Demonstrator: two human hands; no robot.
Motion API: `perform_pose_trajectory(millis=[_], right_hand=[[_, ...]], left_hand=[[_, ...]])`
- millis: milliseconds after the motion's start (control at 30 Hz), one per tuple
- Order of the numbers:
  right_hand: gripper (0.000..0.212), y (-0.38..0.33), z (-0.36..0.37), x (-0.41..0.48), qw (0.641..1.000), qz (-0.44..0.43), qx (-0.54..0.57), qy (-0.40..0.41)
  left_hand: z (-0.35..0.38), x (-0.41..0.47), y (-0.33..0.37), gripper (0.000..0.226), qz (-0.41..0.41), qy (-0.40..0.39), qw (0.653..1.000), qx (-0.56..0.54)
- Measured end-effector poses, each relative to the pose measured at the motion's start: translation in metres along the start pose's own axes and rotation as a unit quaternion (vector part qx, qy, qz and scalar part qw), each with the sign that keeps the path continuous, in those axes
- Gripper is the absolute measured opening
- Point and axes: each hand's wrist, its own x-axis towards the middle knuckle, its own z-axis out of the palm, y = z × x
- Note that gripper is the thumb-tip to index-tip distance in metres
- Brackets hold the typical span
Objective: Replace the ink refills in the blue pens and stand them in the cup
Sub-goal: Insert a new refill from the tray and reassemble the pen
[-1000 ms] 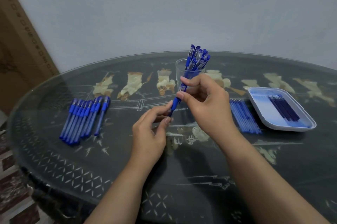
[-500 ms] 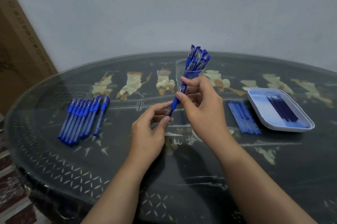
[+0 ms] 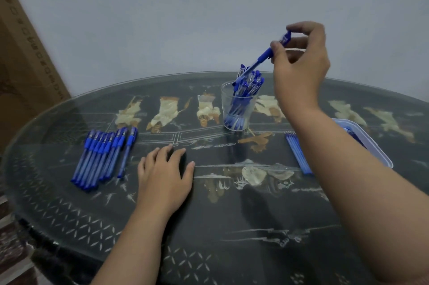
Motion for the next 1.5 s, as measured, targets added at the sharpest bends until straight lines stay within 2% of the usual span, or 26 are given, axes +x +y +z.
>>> perform_pose_trajectory(millis=[233,367,500,667,900,1033,1233,1300,1400,1500], right_hand=[[0.025,0.027,0.015,-0.009,0.987,0.017,-0.109,-0.119],[0.014,0.039,0.022,-0.010,0.971,0.016,-0.176,-0.159],[0.015,0.051,0.027,-0.005,0.947,-0.011,-0.260,-0.190],[0.022,0.055,0.029,0.000,0.912,-0.088,-0.352,-0.193],[0.021,0.057,0.027,-0.001,0.929,-0.035,-0.309,-0.198],[0.023,0.043,0.017,-0.015,0.955,-0.003,-0.244,-0.168],[0.012,0.011,0.011,-0.084,0.985,0.013,-0.103,-0.136],[0.007,0.004,0.019,-0.114,0.983,0.032,-0.069,-0.168],[0.010,0.003,0.042,-0.149,0.958,0.058,-0.091,-0.265],[0.015,-0.001,0.073,-0.174,0.929,0.065,-0.127,-0.341]], left_hand=[[0.001,0.000,-0.001,0.048,-0.001,0.009,1.000,-0.006],[0.001,-0.001,-0.001,0.048,0.006,0.016,1.000,-0.002],[0.003,0.000,-0.001,0.047,0.009,0.021,1.000,0.000],[0.004,-0.001,-0.002,0.046,0.014,0.032,0.999,-0.003],[0.004,0.000,-0.002,0.046,0.015,0.035,0.999,-0.010],[0.003,0.000,-0.003,0.044,0.010,0.040,0.999,-0.018],[-0.022,-0.009,-0.014,0.038,0.012,0.119,0.991,-0.061],[-0.031,-0.010,-0.033,0.037,-0.014,0.154,0.986,-0.059],[-0.037,-0.011,-0.069,0.036,-0.051,0.211,0.975,-0.043],[-0.043,-0.014,-0.097,0.037,-0.082,0.208,0.975,-0.006]])
